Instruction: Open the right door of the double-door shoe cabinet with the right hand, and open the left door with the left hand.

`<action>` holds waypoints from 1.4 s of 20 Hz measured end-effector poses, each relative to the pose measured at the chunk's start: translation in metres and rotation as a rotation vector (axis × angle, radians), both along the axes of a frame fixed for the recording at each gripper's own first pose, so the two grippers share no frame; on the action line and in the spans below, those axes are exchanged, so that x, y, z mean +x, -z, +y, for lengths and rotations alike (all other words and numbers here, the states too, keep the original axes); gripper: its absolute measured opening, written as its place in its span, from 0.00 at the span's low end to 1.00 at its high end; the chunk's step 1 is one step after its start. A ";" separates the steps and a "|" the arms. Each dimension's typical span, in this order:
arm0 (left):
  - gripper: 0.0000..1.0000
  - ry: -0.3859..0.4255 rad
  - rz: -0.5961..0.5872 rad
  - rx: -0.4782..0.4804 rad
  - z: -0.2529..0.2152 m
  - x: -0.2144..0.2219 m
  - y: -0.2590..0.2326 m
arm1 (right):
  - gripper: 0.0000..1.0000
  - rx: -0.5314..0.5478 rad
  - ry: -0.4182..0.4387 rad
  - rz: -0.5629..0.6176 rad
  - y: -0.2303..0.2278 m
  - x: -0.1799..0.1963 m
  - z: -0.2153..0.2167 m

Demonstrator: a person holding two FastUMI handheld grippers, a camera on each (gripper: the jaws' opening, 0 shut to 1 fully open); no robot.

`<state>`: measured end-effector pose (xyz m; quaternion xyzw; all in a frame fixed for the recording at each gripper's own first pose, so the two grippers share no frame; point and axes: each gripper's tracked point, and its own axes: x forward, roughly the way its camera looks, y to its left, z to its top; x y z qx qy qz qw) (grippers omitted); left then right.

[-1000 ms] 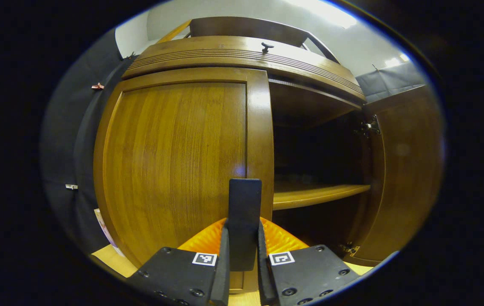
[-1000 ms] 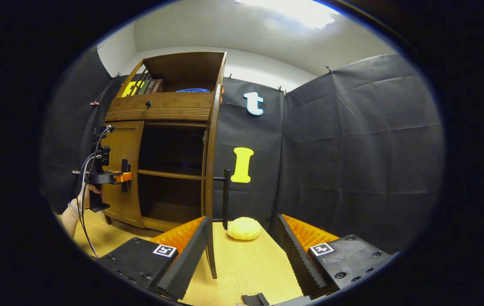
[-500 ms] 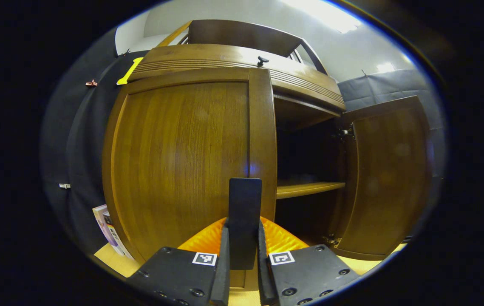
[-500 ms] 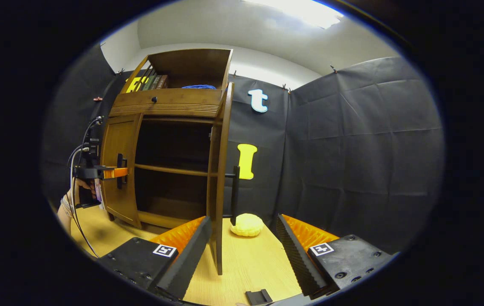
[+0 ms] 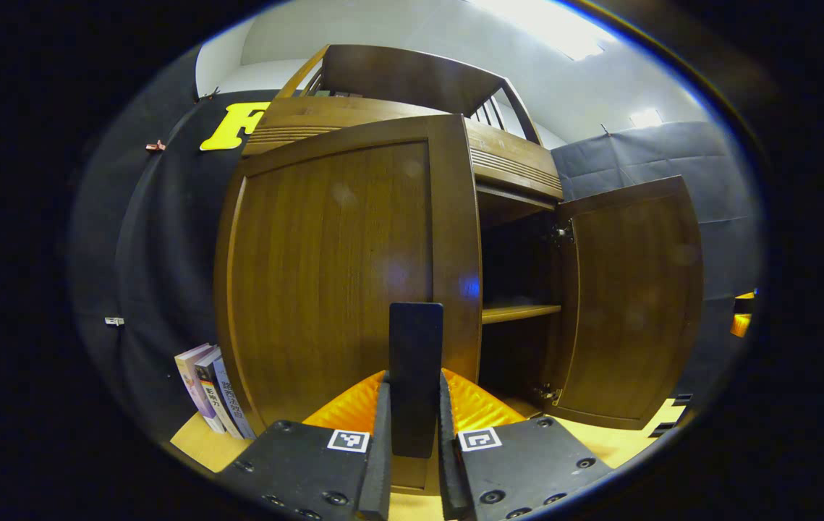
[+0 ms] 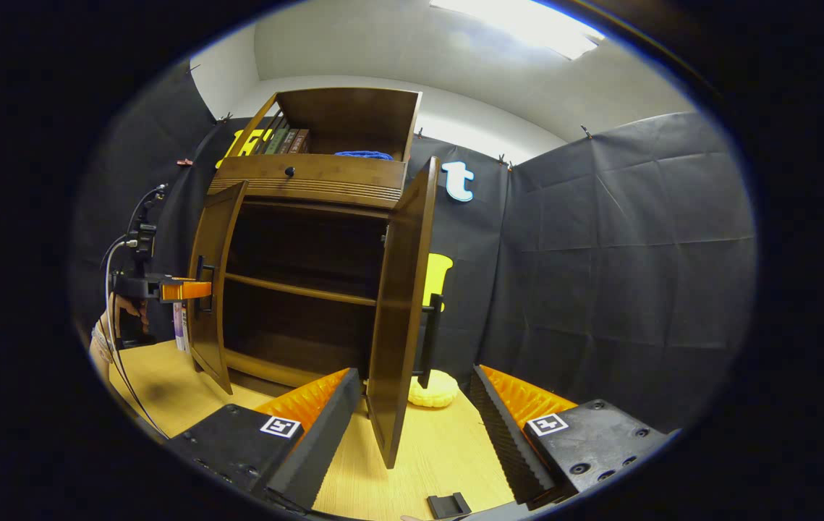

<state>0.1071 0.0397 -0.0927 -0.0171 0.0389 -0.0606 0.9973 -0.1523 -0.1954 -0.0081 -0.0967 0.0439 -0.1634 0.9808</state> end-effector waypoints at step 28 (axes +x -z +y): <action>0.24 -0.230 -0.031 0.084 0.123 -0.120 -0.018 | 0.98 0.038 -0.124 0.063 0.037 0.035 0.062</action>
